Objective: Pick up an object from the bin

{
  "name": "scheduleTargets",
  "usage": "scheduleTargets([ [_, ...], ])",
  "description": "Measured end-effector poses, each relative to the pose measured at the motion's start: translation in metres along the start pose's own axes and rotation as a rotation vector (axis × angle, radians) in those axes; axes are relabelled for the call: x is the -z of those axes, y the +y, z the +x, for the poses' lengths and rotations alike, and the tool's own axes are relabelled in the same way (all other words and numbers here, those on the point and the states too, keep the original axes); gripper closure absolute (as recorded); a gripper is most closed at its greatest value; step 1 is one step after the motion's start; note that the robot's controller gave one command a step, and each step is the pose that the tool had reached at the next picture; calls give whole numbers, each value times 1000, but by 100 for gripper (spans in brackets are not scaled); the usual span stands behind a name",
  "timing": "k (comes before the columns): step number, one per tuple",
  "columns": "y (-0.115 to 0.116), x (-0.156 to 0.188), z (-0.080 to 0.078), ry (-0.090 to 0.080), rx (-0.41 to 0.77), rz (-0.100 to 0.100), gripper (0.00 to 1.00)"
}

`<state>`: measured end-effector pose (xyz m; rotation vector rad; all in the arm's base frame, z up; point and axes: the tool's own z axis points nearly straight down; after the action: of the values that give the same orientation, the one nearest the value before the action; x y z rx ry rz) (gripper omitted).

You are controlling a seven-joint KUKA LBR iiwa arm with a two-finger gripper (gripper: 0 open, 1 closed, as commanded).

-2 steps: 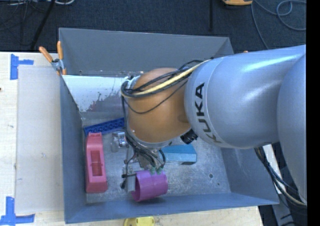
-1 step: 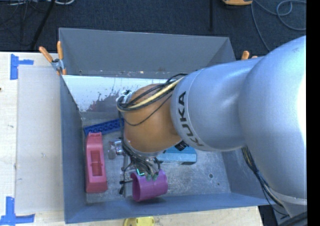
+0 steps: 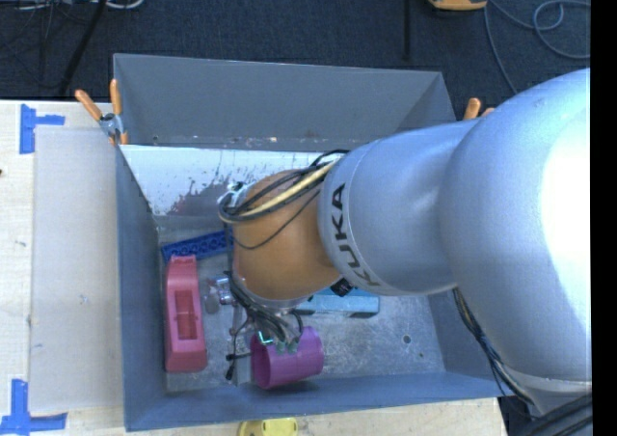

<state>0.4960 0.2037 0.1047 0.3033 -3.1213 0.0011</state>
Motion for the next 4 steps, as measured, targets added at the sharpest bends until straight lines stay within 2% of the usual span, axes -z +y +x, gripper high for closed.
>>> scheduleTargets([
  [4,0,1,-1,-2,-3,0,0],
])
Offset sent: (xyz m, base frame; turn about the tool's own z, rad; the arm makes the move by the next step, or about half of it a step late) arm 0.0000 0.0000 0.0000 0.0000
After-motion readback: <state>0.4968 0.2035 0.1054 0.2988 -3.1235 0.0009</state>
